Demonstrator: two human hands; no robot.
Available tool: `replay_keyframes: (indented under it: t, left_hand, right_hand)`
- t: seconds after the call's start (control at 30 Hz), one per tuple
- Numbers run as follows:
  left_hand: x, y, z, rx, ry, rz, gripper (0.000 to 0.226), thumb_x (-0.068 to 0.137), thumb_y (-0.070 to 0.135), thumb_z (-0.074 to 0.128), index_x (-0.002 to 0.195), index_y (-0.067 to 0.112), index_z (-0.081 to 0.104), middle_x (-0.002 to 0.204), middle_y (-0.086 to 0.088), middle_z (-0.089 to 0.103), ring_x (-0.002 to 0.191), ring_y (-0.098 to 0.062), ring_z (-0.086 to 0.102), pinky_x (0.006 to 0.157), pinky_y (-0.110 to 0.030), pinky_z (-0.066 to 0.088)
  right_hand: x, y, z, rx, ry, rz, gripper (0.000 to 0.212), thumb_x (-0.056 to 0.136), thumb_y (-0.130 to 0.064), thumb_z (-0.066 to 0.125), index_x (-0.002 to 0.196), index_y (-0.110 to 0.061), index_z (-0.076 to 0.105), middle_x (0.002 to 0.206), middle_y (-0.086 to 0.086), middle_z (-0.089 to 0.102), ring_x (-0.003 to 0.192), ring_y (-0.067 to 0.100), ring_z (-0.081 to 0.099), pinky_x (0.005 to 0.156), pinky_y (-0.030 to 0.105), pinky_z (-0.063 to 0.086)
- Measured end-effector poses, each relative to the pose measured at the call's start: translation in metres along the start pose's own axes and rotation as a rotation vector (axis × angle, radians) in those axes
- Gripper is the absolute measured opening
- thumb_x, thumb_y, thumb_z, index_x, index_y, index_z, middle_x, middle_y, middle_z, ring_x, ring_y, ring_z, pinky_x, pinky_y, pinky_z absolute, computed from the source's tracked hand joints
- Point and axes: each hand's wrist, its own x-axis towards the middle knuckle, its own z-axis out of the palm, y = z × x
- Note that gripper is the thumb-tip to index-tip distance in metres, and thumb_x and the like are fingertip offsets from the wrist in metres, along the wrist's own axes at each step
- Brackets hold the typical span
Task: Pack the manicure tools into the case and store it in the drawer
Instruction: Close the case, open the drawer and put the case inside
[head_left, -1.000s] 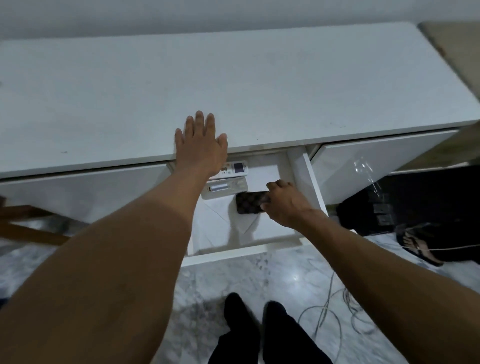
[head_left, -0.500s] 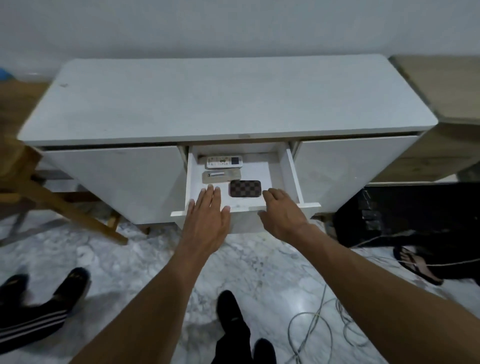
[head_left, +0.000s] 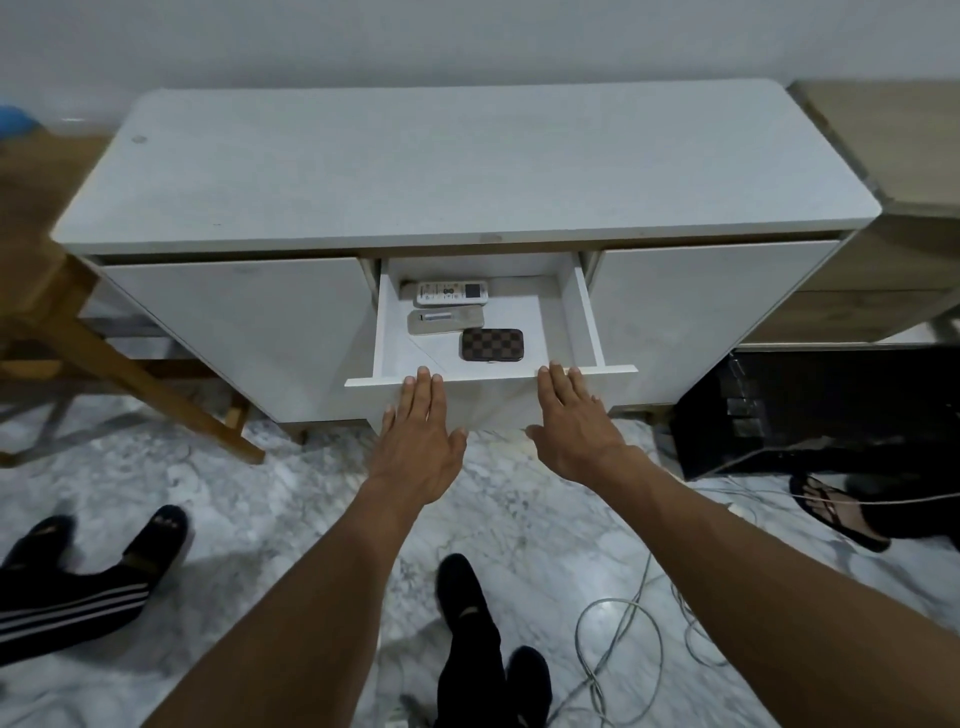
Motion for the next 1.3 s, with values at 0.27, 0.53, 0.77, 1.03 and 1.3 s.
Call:
replay_keyframes:
  t: [0.27, 0.53, 0.77, 1.03, 1.3]
  left_hand:
    - [0.047, -0.005, -0.023, -0.164, -0.067, -0.025, 0.073, 0.1, 0.056, 0.019, 0.154, 0.016, -0.009, 0.162, 0.002, -0.019, 0.148, -0.014, -0.018, 0.12, -0.043, 0.0]
    - [0.109, -0.016, -0.047, -0.121, -0.082, 0.009, 0.073, 0.099, 0.058, 0.016, 0.155, 0.018, -0.008, 0.162, 0.003, -0.017, 0.149, -0.015, -0.016, 0.121, -0.044, 0.0]
    - [0.152, -0.022, -0.059, -0.132, -0.089, 0.025, 0.071, 0.1, 0.057, 0.015, 0.155, 0.018, -0.009, 0.162, 0.002, -0.019, 0.148, -0.014, -0.019, 0.121, -0.043, -0.003]
    - [0.18, -0.028, -0.068, -0.139, -0.096, 0.035, 0.07, 0.101, 0.055, 0.015, 0.155, 0.019, -0.01, 0.161, 0.004, -0.021, 0.147, -0.012, -0.021, 0.121, -0.042, -0.006]
    - [0.197, -0.031, -0.069, -0.136, -0.086, 0.041, 0.069, 0.101, 0.054, 0.015, 0.155, 0.019, -0.009, 0.163, 0.002, -0.015, 0.148, -0.013, -0.018, 0.121, -0.042, -0.006]
  right_hand:
    - [0.045, 0.0, -0.024, 0.071, -0.031, 0.023, 0.077, 0.099, -0.054, 0.028, 0.154, -0.011, -0.004, 0.163, 0.005, -0.012, 0.151, 0.026, -0.013, 0.121, 0.051, 0.013]
    - [0.106, -0.003, -0.053, 0.079, -0.025, 0.058, 0.077, 0.098, -0.056, 0.026, 0.155, -0.012, -0.003, 0.164, 0.006, -0.01, 0.151, 0.026, -0.012, 0.122, 0.049, 0.011]
    - [0.146, -0.007, -0.07, 0.039, 0.011, 0.074, 0.079, 0.098, -0.055, 0.03, 0.154, -0.01, -0.002, 0.164, 0.008, -0.009, 0.151, 0.028, -0.008, 0.12, 0.049, 0.013]
    - [0.175, -0.008, -0.079, 0.031, 0.039, 0.096, 0.084, 0.096, -0.057, 0.035, 0.154, -0.009, -0.001, 0.164, 0.009, -0.007, 0.151, 0.028, -0.006, 0.12, 0.049, 0.013]
    - [0.191, -0.006, -0.081, 0.009, 0.095, 0.069, 0.087, 0.094, -0.06, 0.037, 0.154, -0.006, 0.005, 0.163, 0.009, 0.001, 0.151, 0.03, -0.002, 0.118, 0.052, 0.019]
